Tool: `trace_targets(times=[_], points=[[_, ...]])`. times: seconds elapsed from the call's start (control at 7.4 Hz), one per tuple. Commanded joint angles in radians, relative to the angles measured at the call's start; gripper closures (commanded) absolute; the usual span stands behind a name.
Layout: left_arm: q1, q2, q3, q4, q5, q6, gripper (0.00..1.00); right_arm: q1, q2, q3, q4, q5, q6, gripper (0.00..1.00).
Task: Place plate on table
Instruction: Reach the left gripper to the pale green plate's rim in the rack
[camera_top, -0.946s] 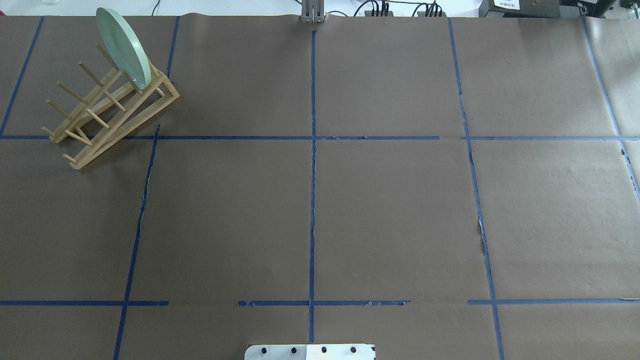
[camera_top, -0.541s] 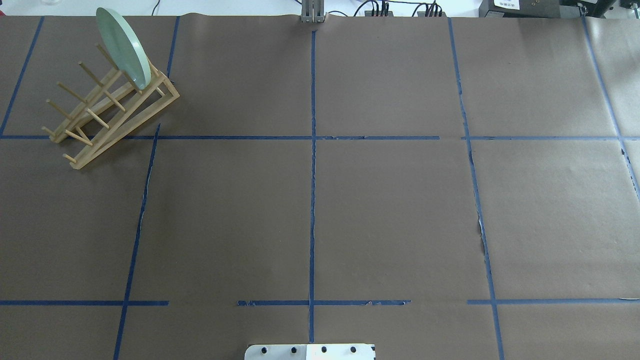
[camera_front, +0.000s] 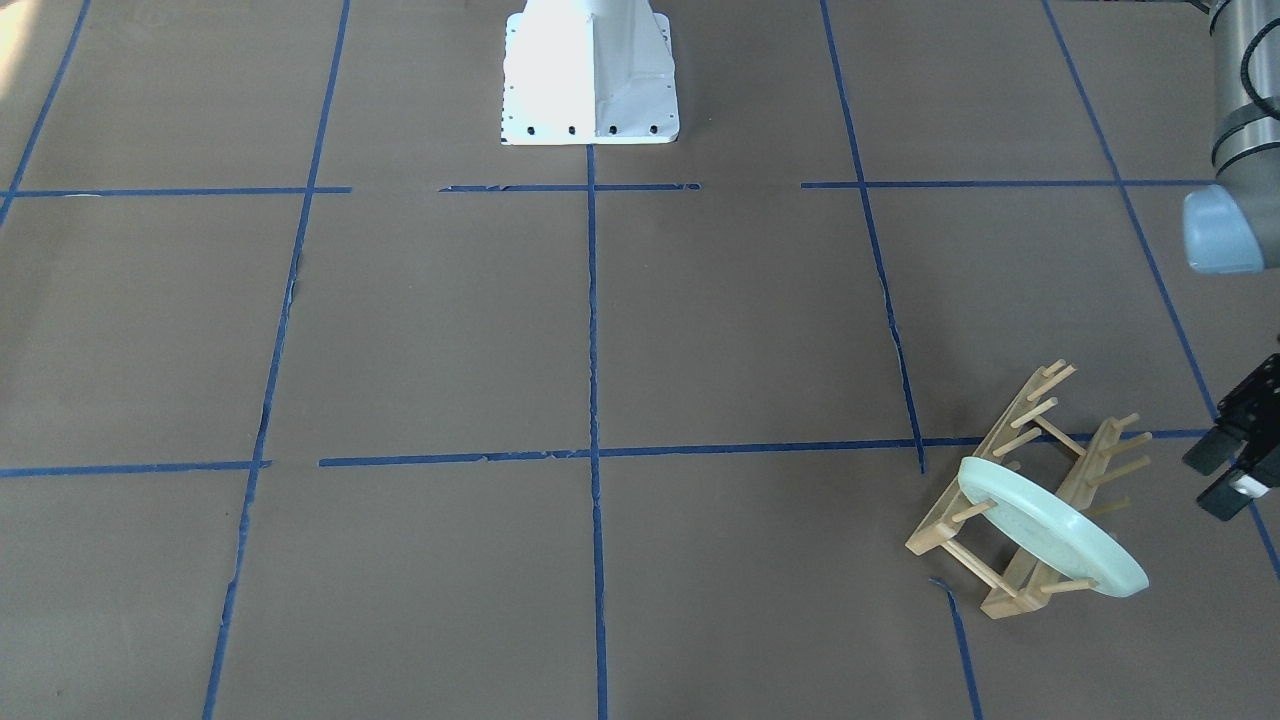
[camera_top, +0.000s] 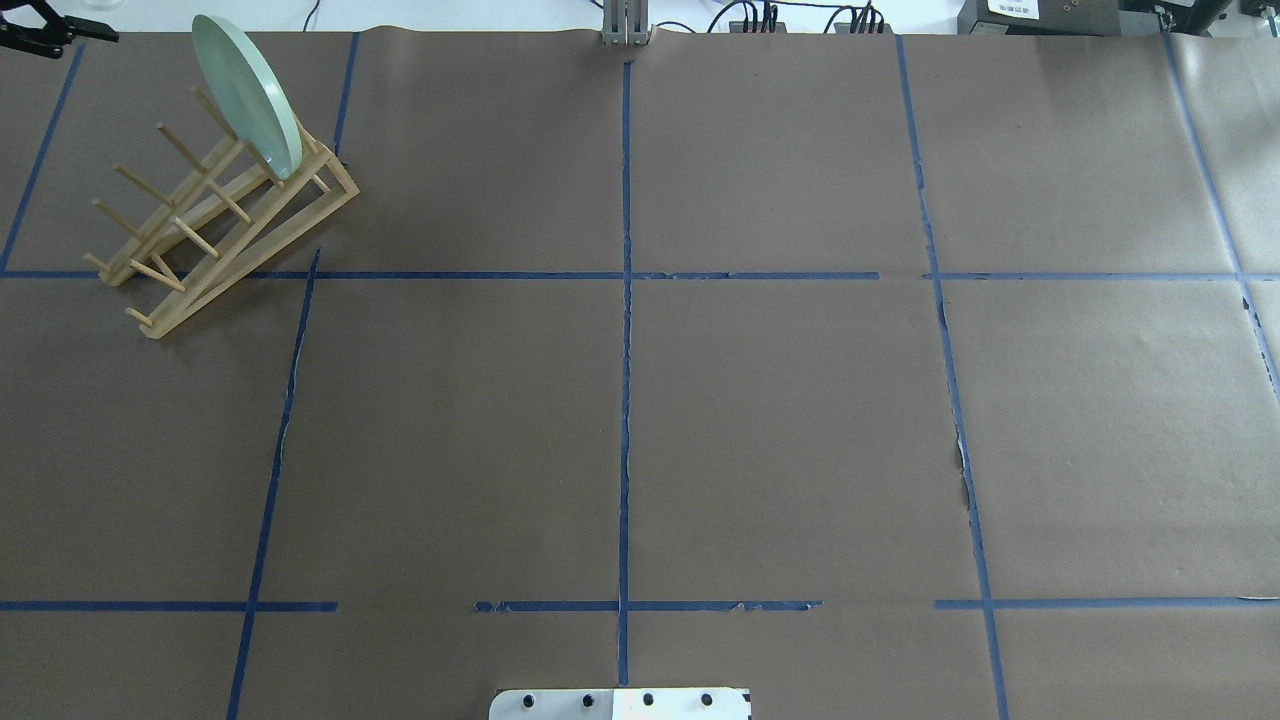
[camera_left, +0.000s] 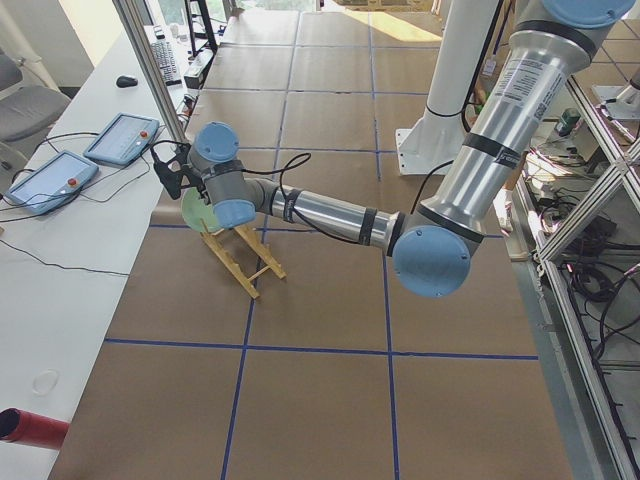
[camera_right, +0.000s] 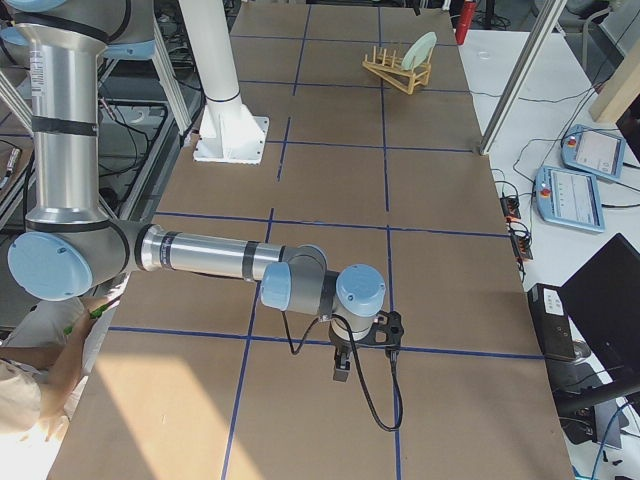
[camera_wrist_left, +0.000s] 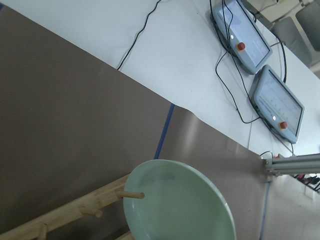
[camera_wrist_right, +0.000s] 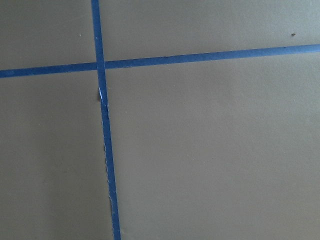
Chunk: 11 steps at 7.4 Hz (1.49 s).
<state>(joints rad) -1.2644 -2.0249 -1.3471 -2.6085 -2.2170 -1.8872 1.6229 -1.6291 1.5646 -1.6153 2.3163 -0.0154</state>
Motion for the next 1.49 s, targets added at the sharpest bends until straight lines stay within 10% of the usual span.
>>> trace_targets(times=[0.0,0.27,0.68,1.08,1.35], points=[[0.075,-0.012,0.022,-0.045,0.102,-0.095,0.09,0.000,0.000,0.000,0.000,0.000,0.000,0.00],[0.083,-0.021,0.046,-0.045,0.108,-0.096,0.32,0.000,0.000,0.000,0.000,0.000,0.000,0.00],[0.083,-0.026,0.060,-0.045,0.108,-0.095,0.39,0.000,0.000,0.000,0.000,0.000,0.000,0.00],[0.083,-0.026,0.060,-0.047,0.106,-0.090,1.00,0.000,0.000,0.000,0.000,0.000,0.000,0.00],[0.071,-0.026,0.034,-0.051,0.100,-0.092,1.00,0.000,0.000,0.000,0.000,0.000,0.000,0.00]])
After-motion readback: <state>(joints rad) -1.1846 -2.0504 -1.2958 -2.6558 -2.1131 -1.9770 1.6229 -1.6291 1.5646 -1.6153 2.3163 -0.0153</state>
